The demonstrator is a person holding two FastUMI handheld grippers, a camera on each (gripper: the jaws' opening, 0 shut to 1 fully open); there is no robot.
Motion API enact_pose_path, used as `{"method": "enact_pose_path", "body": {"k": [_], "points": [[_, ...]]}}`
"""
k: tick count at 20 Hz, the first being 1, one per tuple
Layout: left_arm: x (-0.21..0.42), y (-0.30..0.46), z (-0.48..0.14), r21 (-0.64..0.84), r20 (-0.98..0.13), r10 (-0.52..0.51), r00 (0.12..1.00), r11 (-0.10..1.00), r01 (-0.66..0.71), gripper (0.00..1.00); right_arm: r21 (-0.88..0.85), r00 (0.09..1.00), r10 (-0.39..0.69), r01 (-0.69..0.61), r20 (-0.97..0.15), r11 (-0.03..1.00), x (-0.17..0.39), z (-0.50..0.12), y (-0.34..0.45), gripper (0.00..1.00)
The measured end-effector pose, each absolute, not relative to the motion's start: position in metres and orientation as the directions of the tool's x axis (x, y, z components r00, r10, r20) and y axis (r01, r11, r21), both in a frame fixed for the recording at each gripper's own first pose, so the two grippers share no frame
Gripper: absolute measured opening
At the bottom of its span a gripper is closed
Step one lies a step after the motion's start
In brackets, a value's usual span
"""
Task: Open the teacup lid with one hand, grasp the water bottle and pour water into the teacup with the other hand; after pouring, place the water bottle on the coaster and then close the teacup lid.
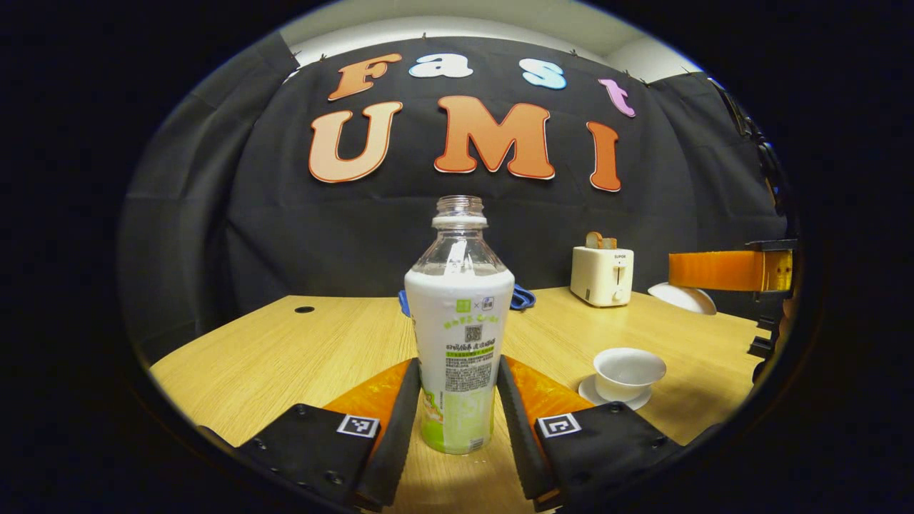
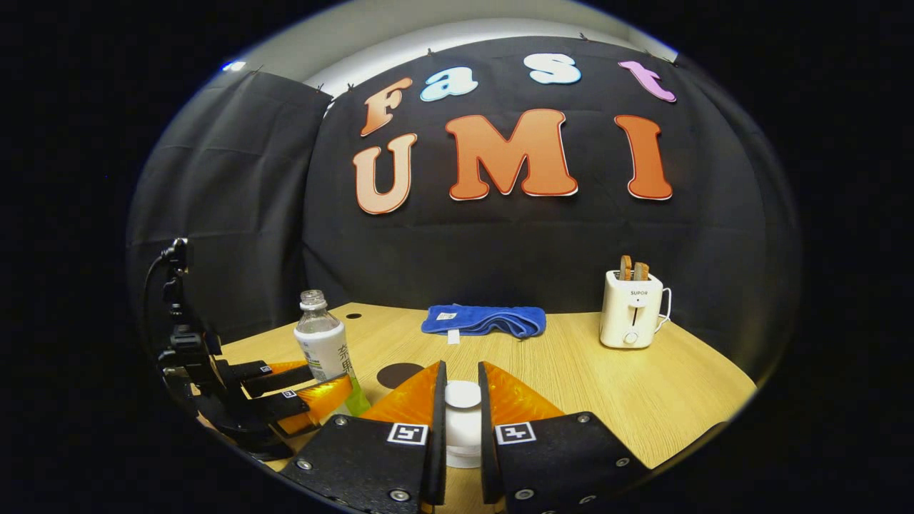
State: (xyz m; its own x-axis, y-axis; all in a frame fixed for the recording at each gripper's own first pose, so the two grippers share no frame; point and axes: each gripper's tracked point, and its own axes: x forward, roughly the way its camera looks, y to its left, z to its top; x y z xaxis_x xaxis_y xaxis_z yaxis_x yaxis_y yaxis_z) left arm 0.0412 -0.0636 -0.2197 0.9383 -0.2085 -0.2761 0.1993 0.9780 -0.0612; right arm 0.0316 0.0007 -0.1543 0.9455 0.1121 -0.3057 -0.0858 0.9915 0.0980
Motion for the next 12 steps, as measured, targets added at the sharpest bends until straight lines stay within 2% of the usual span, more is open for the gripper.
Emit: {"method": "enact_pose_path", "body": {"k": [8, 12], "points": [[0.050, -0.067, -0.218, 0.150, -0.323, -0.177, 0.930, 0.960, 0.235, 0.66, 0.072, 0.963, 0.065, -0.047, -0.262, 0.996, 0.025, -0.133, -0.024, 0.20], [0.052, -0.069, -0.222, 0.244, -0.347, -0.164, 0.923, 0.935, 0.258, 0.58, 0.087, 0.970, 0.039, -0.019, -0.241, 0.996, 0.023, -0.125, -0.039, 0.20]]}}
